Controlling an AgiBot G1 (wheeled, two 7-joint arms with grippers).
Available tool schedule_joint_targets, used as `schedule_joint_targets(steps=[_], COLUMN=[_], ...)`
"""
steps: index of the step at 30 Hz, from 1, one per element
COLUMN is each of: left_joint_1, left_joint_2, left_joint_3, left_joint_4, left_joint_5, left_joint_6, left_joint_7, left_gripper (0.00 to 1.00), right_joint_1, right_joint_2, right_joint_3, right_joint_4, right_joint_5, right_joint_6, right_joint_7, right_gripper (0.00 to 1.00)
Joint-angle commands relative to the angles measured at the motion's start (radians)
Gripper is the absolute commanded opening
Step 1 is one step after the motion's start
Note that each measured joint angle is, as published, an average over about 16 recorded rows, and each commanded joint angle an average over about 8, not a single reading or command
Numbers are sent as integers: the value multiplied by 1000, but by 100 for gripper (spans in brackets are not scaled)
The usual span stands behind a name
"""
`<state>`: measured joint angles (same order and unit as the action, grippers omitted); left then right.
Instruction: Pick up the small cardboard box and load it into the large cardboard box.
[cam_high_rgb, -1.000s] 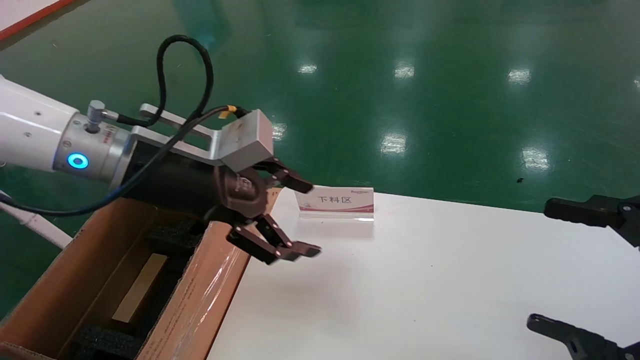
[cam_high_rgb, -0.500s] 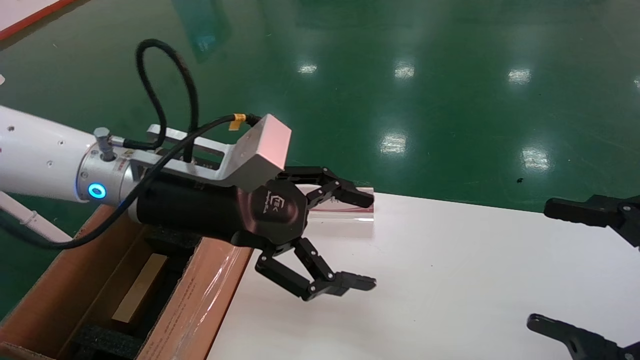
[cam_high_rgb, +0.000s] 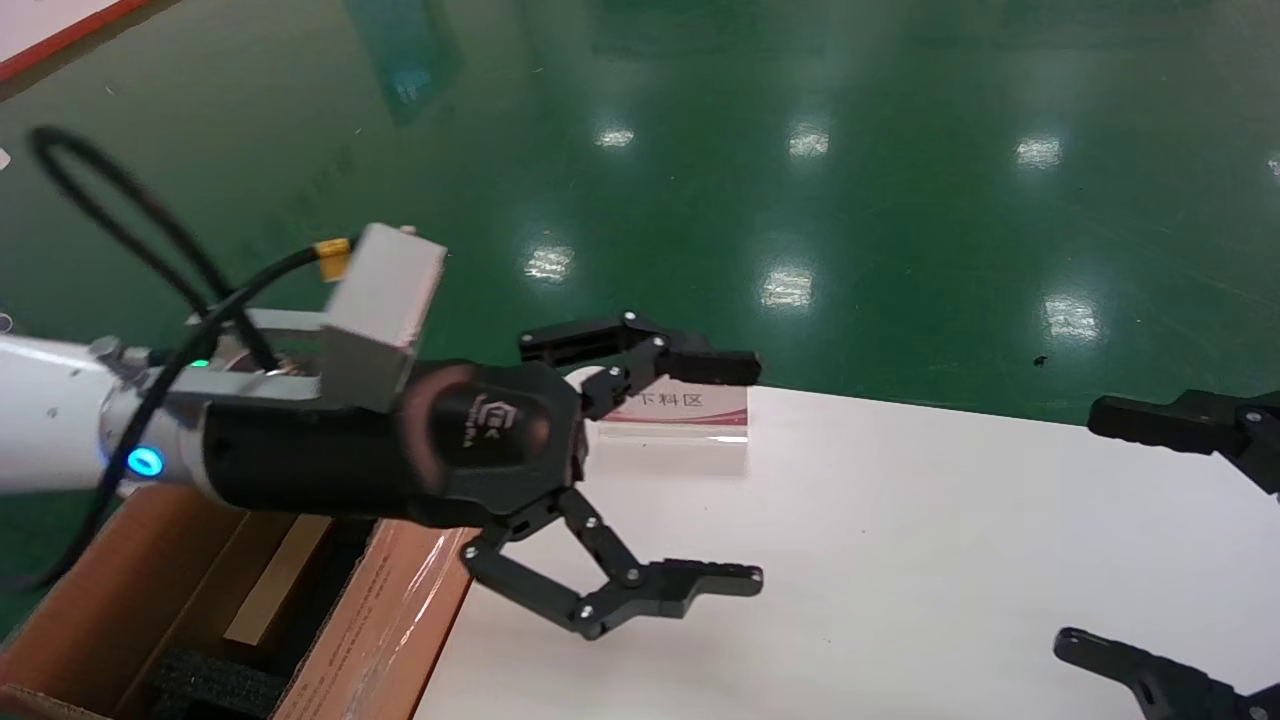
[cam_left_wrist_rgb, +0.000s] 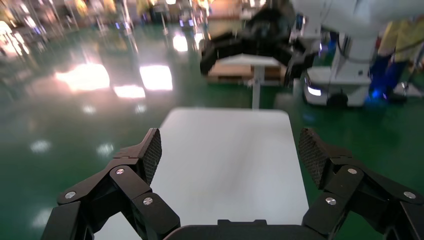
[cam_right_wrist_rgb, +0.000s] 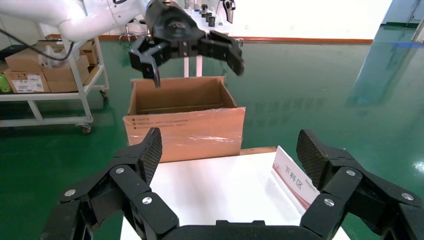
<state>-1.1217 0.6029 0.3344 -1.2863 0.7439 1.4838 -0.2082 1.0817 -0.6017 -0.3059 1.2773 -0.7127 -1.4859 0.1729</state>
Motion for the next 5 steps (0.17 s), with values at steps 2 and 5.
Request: schedule_joint_targets(steps=[2,5], left_joint_1=[82,110], left_joint_2=[13,18], left_joint_3=[-96,-129], left_joint_4=[4,6], left_joint_5=[-21,-28], left_joint_6=[18,24], left_joint_7=[28,35], left_gripper=[100,100], right_joint_1=[0,0], right_joint_2=[0,0], right_joint_3=[0,0], right_joint_4=[0,0], right_joint_5=[0,0], right_joint_6=[0,0], right_joint_7=[0,0], right_gripper=[100,100])
